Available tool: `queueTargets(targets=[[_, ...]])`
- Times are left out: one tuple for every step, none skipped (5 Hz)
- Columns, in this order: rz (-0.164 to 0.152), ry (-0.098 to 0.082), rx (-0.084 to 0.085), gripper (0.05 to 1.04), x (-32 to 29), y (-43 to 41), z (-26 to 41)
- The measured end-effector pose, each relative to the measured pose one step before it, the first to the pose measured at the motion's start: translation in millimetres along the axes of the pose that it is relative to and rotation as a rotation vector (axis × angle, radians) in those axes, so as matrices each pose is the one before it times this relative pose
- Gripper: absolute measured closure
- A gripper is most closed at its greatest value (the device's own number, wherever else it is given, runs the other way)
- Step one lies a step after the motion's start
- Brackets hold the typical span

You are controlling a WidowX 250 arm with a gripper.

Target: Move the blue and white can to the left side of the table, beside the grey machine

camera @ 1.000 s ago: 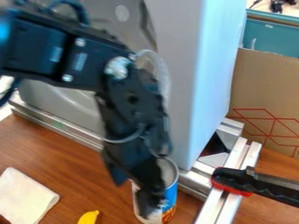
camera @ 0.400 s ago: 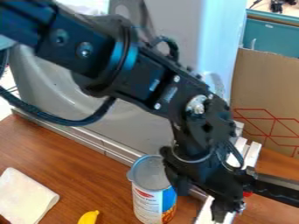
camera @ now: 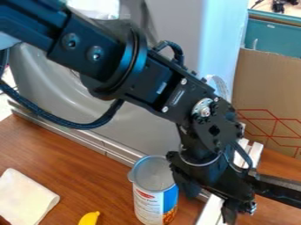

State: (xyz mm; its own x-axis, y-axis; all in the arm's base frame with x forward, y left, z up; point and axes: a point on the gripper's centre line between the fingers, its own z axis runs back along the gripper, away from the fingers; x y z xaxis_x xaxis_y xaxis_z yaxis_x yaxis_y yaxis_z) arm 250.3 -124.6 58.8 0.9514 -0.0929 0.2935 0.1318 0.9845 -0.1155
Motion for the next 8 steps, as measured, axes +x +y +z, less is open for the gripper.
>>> queueTargets(targets=[[0.0425,-0.0005,-0.0023,0.085,3.99,17.07,-6.54],[0.0169,0.0301,0.0157,0.085,-0.19,16.84,-10.23],[0.0207,0.0087,0.0367,0.085,1.24,18.73,-3.71],[0.0611,0.0624,0.0706,0.085,-14.63,36.96,-0.47],[0.0920,-0.0124,0.0636,0.085,-10.99,47.93,11.08],[0.0429,0.0055,0.0488,0.085,-6.67,35.43,1.44],[-0.0057,0.0089,0.0318,0.085,-1.28,21.73,-0.52],[-0.0122,0.0173,-0.0136,0.085,-3.60,6.81,0.07]])
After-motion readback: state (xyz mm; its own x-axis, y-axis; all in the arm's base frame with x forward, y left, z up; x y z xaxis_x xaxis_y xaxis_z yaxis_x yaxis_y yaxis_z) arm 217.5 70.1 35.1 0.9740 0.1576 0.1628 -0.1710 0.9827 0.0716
